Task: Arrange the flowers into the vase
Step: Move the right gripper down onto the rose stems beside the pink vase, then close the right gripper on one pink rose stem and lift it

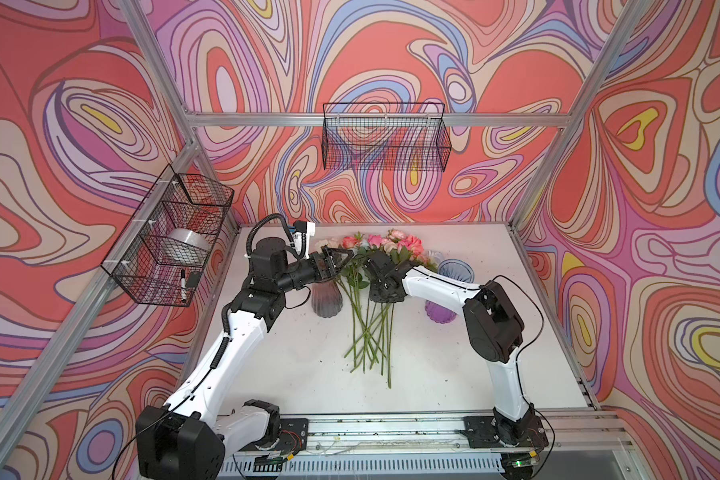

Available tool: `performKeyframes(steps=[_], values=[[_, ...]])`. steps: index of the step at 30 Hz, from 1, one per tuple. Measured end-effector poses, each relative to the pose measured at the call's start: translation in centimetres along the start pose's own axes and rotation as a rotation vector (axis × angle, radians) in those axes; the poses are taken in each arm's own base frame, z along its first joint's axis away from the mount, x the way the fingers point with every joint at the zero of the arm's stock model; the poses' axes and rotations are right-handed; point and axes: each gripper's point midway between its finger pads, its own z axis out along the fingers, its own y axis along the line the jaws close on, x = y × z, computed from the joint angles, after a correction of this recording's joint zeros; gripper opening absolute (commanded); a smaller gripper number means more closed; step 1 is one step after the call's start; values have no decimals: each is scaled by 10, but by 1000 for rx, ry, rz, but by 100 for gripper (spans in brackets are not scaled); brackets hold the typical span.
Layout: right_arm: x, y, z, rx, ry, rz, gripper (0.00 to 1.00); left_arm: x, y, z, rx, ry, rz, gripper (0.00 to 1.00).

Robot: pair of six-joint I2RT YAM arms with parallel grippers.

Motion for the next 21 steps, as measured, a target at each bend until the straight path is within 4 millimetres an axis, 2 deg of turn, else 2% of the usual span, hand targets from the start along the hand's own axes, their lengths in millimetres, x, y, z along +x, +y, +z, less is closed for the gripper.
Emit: performKeyframes(steps=[3, 6, 15, 21], values=[[-12, -4, -17, 9, -47, 2, 19, 0, 0, 0, 0, 0, -3, 79], [-19, -9, -23, 21, -73, 11, 18, 0, 0, 0, 0, 1, -6, 79], [-31, -41, -12, 51, -57, 75, 18, 2, 8, 6, -12, 13, -22, 79], [-34, -46, -4, 31, -41, 101, 18, 3, 9, 6, -11, 18, -24, 79]])
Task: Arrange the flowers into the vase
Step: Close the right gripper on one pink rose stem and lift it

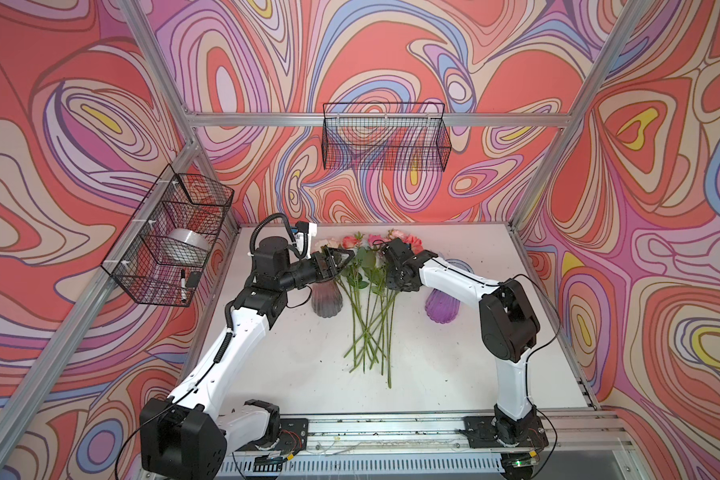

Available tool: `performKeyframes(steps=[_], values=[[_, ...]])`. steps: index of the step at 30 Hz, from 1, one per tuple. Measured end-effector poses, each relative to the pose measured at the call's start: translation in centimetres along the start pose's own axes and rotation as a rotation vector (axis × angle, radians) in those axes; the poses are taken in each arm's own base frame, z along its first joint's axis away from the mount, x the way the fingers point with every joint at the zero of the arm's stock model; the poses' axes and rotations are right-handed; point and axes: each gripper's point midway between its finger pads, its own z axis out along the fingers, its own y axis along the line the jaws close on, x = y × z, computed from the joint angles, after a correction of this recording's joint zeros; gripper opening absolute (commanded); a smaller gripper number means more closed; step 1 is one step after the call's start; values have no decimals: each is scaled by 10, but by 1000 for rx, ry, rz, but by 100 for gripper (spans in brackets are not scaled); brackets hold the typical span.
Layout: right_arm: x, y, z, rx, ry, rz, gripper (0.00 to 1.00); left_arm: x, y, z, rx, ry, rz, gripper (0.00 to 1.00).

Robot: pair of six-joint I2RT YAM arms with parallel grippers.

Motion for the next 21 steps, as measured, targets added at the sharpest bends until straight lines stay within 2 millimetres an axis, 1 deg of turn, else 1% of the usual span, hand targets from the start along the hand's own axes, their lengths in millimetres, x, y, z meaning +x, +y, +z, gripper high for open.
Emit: performKeyframes(steps=[6, 11, 16, 17, 19, 21], values=[[6, 0, 10, -13, 30, 4, 16, 1, 0, 1, 1, 3, -3, 79], [6, 2, 12, -33, 42, 11, 15, 1, 0, 1, 2, 4, -5, 79], [6, -1, 22, -45, 62, 22, 15, 1, 0, 1, 2, 4, -5, 79], [7, -1, 24, -46, 66, 22, 13, 1, 0, 1, 2, 4, -5, 79], [7, -1, 28, -51, 71, 21, 5, 1, 0, 1, 2, 4, -5, 79], [8, 0, 28, -56, 74, 22, 0, 1, 0, 1, 2, 4, -5, 79]])
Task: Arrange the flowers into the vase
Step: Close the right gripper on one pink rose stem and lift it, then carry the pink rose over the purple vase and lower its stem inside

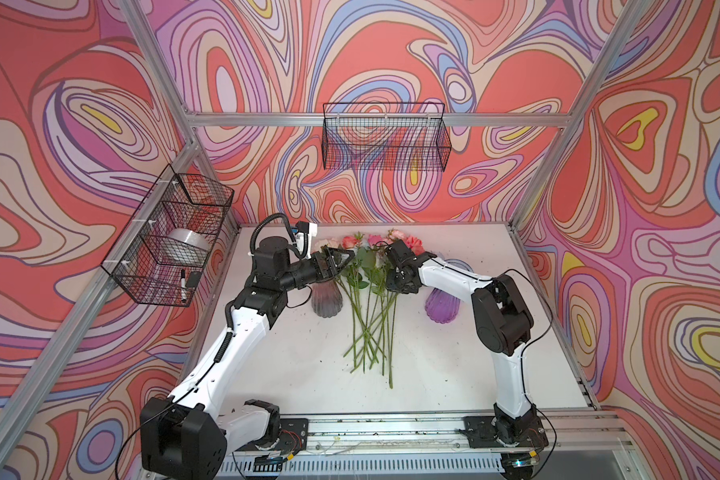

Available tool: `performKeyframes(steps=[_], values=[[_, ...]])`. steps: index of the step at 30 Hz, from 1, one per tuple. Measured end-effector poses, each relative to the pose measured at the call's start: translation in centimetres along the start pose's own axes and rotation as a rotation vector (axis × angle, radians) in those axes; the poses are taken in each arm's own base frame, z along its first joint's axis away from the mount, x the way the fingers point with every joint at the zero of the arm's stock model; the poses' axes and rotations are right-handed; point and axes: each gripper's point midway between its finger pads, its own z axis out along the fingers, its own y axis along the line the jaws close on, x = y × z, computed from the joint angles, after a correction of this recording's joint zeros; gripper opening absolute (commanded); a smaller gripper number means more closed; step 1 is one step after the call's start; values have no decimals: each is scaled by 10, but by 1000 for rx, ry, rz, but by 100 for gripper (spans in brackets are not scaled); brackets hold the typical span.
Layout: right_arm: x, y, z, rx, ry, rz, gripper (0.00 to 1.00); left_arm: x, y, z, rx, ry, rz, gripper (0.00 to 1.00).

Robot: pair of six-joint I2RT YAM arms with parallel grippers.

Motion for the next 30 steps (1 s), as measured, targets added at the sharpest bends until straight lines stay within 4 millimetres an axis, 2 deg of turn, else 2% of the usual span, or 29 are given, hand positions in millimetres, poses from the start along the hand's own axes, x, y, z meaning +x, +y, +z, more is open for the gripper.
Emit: performKeyframes(steps=[5, 9, 12, 18, 25, 28, 30], values=[[-1, 1, -1, -7, -8, 0, 0, 0, 0, 0, 0, 0, 0, 79], [-4, 1, -15, -22, -24, 2, 0, 0, 0, 0, 2, 1, -1, 79], [-11, 7, -38, -52, -64, 2, 0, 0, -1, 0, 3, 2, -3, 79], [-26, 25, -98, -100, -188, -35, 0, 1, -1, 0, 5, 4, -5, 79], [-32, 47, -144, -139, -302, -108, 0, 0, -3, 0, 15, 1, 0, 79], [-38, 55, -176, -193, -387, -126, 0, 1, -4, 1, 30, 4, -2, 79], [-44, 58, -205, -240, -456, -126, 0, 3, -5, 1, 43, 8, -10, 79]])
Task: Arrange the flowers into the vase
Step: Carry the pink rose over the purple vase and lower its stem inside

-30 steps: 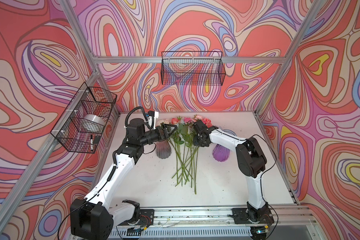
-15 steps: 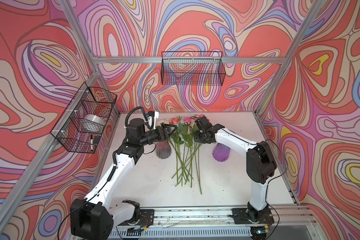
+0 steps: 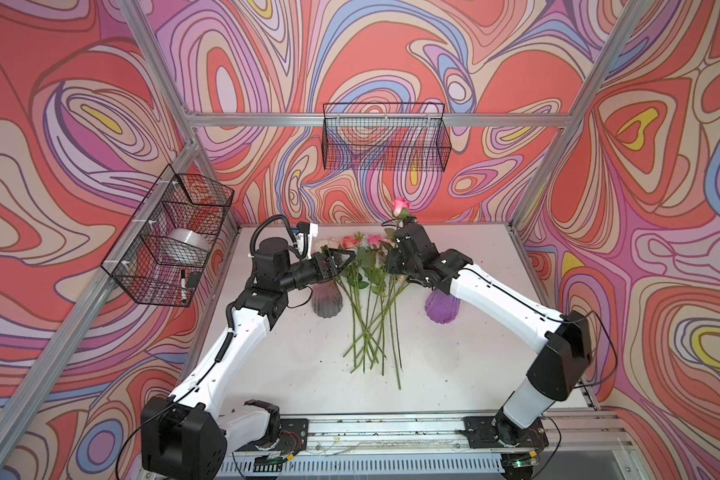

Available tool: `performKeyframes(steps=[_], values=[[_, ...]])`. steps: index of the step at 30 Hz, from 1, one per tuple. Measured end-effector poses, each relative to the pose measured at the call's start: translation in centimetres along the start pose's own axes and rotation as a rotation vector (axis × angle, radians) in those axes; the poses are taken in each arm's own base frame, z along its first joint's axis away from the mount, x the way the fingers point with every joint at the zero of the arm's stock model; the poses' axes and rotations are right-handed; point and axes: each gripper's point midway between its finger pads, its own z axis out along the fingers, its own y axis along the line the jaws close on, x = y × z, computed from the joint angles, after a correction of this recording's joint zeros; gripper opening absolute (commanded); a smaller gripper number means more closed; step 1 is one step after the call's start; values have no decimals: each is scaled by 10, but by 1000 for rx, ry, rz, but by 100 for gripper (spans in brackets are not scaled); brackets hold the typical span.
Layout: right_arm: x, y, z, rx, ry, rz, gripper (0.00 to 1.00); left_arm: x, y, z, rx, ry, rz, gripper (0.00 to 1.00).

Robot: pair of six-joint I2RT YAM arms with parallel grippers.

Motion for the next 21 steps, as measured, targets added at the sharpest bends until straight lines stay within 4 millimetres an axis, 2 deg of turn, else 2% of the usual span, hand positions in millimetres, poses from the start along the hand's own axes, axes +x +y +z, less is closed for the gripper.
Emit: performKeyframes(steps=[6, 11, 13, 21], values=[[-49, 15, -57, -100, -184, 8, 0, 3, -12, 1, 73, 8, 9, 79], [-77, 17, -95, -124, -298, -12, 0, 13, -32, 4, 142, 35, 40, 79], [-93, 15, -111, -107, -354, -23, 0, 22, -44, 7, 178, 61, 57, 79], [-171, -3, -191, 38, -652, -64, 0, 81, -96, 18, 322, 220, 135, 80]])
